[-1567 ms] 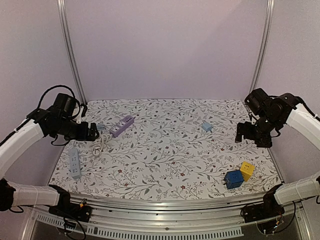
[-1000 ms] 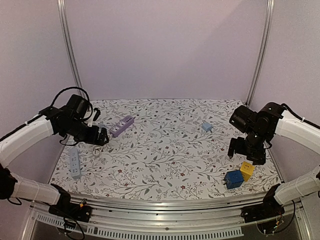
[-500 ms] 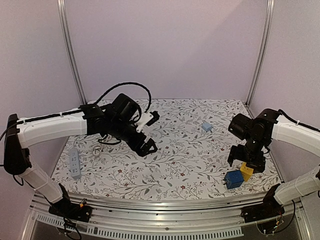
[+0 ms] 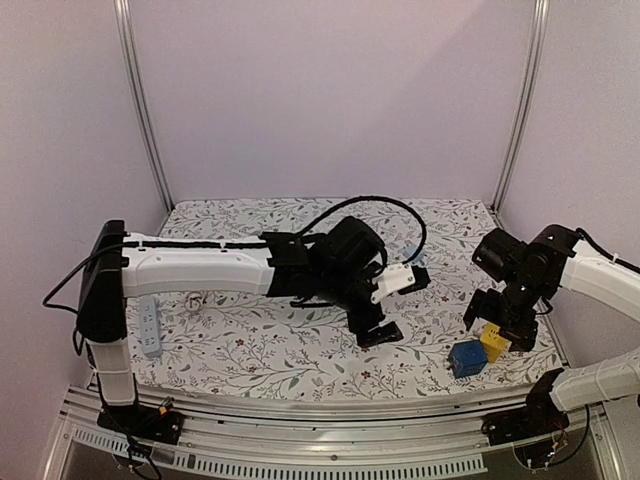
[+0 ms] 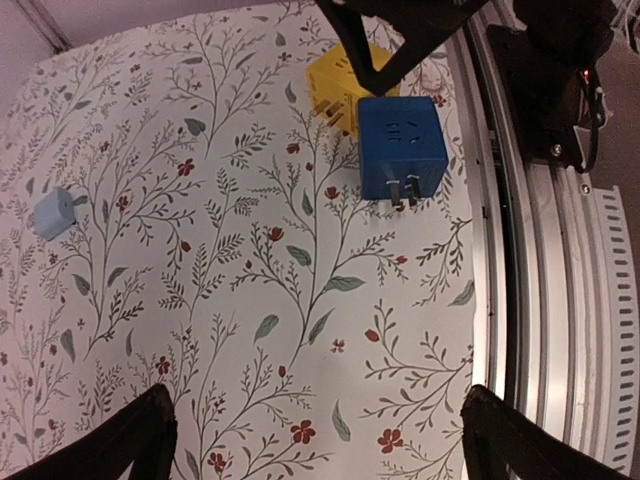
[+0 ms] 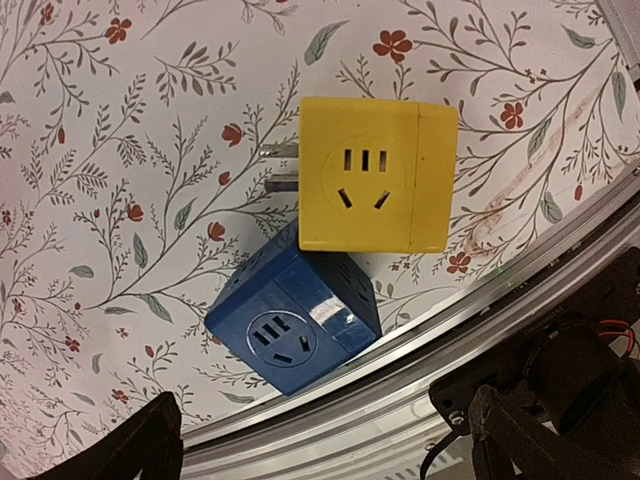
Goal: Insert the plug
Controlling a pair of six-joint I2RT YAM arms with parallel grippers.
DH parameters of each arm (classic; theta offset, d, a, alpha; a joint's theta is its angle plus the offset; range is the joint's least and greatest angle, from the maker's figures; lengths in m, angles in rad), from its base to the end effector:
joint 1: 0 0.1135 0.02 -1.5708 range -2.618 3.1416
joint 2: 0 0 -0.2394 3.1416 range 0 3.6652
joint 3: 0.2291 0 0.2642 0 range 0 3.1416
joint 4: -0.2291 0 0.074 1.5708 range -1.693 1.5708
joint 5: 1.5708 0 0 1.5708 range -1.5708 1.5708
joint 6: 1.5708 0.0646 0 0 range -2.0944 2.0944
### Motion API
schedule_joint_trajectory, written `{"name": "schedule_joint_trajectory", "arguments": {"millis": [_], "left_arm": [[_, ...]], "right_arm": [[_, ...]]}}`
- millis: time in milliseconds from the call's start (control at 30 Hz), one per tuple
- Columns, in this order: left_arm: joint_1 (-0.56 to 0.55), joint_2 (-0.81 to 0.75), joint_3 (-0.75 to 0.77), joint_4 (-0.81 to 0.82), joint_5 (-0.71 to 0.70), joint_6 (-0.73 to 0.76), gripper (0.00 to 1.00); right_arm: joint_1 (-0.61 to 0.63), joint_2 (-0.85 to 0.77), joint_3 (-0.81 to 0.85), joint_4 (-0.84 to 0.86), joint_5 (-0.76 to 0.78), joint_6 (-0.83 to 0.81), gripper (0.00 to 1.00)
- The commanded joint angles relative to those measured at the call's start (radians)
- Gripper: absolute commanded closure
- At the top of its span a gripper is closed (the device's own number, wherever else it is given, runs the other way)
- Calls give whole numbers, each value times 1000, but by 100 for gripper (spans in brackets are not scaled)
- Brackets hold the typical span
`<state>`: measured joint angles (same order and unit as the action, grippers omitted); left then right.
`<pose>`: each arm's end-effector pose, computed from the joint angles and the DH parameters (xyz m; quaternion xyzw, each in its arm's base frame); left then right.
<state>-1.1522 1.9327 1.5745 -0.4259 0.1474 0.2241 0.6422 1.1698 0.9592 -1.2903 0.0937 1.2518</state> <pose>0.1801 -0.4282 0.2060 0.6068 0.6936 -0.2319 0.3114 0.1641 0.1152 0.2008 0.3012 0.9518 0.0010 0.0584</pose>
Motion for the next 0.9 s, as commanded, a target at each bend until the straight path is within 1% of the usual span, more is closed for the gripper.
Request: {"name": "schedule_joint_trajectory", "arguments": {"millis": [0,167,300,367,500,567,667,767,867], "left_arm": [[-28,79,83,35,-9,48,0],[-56,147,119,87,15,31,1],[-90,212,169,103,10,30,0],[-102,247,198,117,2,11,0],[-131,314,297,105,-8,-5,0],[-145,346,341,92,-20,2,0],[-164,387,400,58,-65,0,1],[-167,419,412,78,-106,-26,0],[-168,482,486,47,-136,-56,1]], "right_arm": [[-22,-111,-22,-46,53,134,1],[-42,-228,-8,-61,145,278,1],[-48,-235,73,-87,195,302,1],[-49,-212,162,-131,237,289,1],[-49,-167,348,-257,373,184,1],[-49,-150,415,-289,430,142,1],[-50,-146,479,-292,457,86,1],[-49,-169,493,-242,464,37,1],[-50,-200,516,-223,471,0,1]]}}
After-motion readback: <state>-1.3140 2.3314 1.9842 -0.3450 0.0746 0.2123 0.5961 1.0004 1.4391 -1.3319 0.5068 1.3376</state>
